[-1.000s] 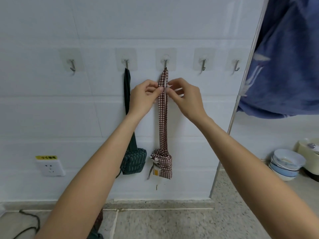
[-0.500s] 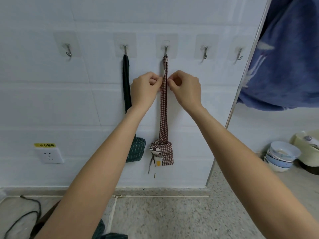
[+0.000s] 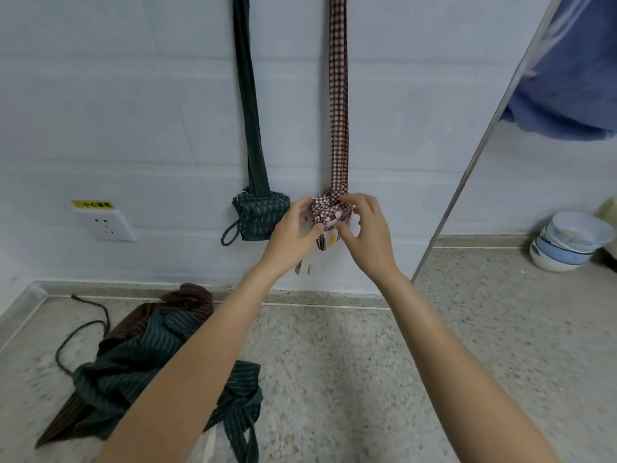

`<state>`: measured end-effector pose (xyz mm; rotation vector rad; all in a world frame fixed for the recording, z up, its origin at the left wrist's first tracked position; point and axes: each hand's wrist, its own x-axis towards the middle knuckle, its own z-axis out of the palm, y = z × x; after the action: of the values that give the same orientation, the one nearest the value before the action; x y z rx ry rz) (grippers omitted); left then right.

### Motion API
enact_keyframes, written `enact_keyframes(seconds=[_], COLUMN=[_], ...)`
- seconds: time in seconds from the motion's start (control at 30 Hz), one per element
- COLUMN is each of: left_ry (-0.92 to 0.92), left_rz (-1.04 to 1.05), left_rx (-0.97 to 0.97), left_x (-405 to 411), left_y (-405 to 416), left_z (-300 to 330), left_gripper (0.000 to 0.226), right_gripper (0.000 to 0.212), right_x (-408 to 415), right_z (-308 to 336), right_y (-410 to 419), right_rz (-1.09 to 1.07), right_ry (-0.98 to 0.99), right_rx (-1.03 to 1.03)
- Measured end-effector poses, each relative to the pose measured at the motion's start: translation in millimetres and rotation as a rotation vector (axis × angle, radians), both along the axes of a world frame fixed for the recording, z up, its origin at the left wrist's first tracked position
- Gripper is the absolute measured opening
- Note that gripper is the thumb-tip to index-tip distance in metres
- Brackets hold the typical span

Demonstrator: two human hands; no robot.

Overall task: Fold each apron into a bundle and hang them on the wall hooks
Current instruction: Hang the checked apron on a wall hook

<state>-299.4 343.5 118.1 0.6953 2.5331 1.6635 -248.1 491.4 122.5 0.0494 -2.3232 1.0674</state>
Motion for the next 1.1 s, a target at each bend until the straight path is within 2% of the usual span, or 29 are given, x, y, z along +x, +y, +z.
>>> enact_keyframes(seconds=[0.1,0.23,0.37,0.5,0.67,0.8,0.87,0.93,1.03,1.1], left_ry=[0.006,0.194,0.404,0.443,0.441,0.595,0.693,0.676,0.536,0.374], left_rz=[0.022,0.098,0.089,0.109,0.123,0.23,0.329,0.376,0.474,0.544], left_rx=[-0.033,-0.077,-0.248,-0.384,-0.223,-0.046,-0.063,-0.1,-0.246,-0.375], left_x=[-1,-7,-18,-27,-14,21,41,60,88,104], left_y=[6,13,17,14,-2,-42,-73,-104,-157,-187], left_z=[3,10,16,19,15,7,-12,-37,-78,-101], left_gripper=[0.055,0.042,0.033,0.029,0.032,0.021,0.023,0.026,0.028,0.026], right_gripper=[0.041,0.036,0.025,0.025,0.033,0.016,0.01,0.011,0.017,0.022], right_x=[-5,-10,-14,-18,-12,18,33,44,53,55], right_z=[-5,-12,-17,-15,-18,-28,-41,-59,-91,-112], right_y=[0,1,4,2,-6,-30,-51,-74,-111,-133], right_rz=[-0.045,-0.103,-0.114,-0.153,-0.195,-0.245,-0.141,0.013,0.286,0.44], right_ry=[-0.027,0.003,0.008,-0.029,0.047,0.297,0.326,0.26,0.064,-0.12], right_rx=[-0.03,0.019,-0.069,-0.045,0.082,0.18,0.242,0.254,0.236,0.239])
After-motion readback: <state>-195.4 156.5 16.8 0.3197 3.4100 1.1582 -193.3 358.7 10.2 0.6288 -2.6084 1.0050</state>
